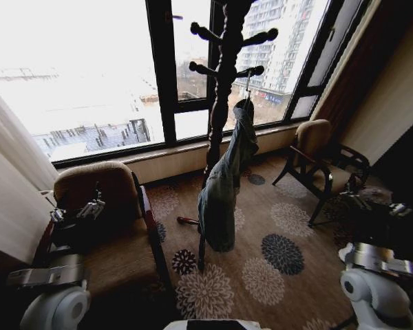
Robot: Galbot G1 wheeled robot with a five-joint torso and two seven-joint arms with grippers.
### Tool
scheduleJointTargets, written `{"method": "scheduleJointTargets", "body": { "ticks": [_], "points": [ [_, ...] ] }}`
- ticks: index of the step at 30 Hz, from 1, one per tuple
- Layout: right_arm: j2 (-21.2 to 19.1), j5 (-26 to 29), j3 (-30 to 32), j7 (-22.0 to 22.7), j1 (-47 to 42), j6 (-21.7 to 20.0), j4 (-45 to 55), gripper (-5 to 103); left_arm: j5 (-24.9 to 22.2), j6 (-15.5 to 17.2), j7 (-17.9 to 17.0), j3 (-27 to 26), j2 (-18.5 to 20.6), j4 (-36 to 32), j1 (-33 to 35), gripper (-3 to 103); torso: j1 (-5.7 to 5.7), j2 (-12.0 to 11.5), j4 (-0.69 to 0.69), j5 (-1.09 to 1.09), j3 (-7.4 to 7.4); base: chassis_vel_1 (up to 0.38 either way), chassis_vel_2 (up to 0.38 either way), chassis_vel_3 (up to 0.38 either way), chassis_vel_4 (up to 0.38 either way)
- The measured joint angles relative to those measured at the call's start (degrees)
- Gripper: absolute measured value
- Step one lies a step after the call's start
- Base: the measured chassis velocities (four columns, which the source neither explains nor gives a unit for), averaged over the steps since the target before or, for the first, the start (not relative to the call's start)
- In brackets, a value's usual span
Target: Pick up the clothes from the bed and hang them on the clothes hanger.
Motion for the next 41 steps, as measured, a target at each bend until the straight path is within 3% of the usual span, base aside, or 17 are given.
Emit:
{"method": "scheduleJointTargets", "body": {
  "ticks": [8, 14, 41],
  "points": [
    [-2.84, 1.38, -1.39, -1.9, 3.26, 1.68, -3.93, 100, -0.39, -0.44, 0.54, -1.19, -0.48, -0.41, 0.83, 100, 0.0, 0.0, 0.0, -0.01, 0.0, 0.0, 0.0, 0.0, 0.0],
    [-2.68, 1.39, -1.46, -1.56, 3.53, 1.42, -3.05, 100, -2.15, -0.89, 0.27, -1.89, -0.7, -0.47, 1.23, 100, 0.0, 0.0, 0.0, -0.01, 0.0, 0.0, 0.0, 0.0, 0.0],
    [-2.57, 1.29, -1.44, -1.3, 3.51, 1.24, -2.79, 100, -2.3, -0.94, 0.1, -1.88, -0.72, -0.5, 1.24, 100, 0.0, 0.0, -0.01, -0.01, 0.0, 0.0, 0.0, 0.0, 0.0]
  ]
}}
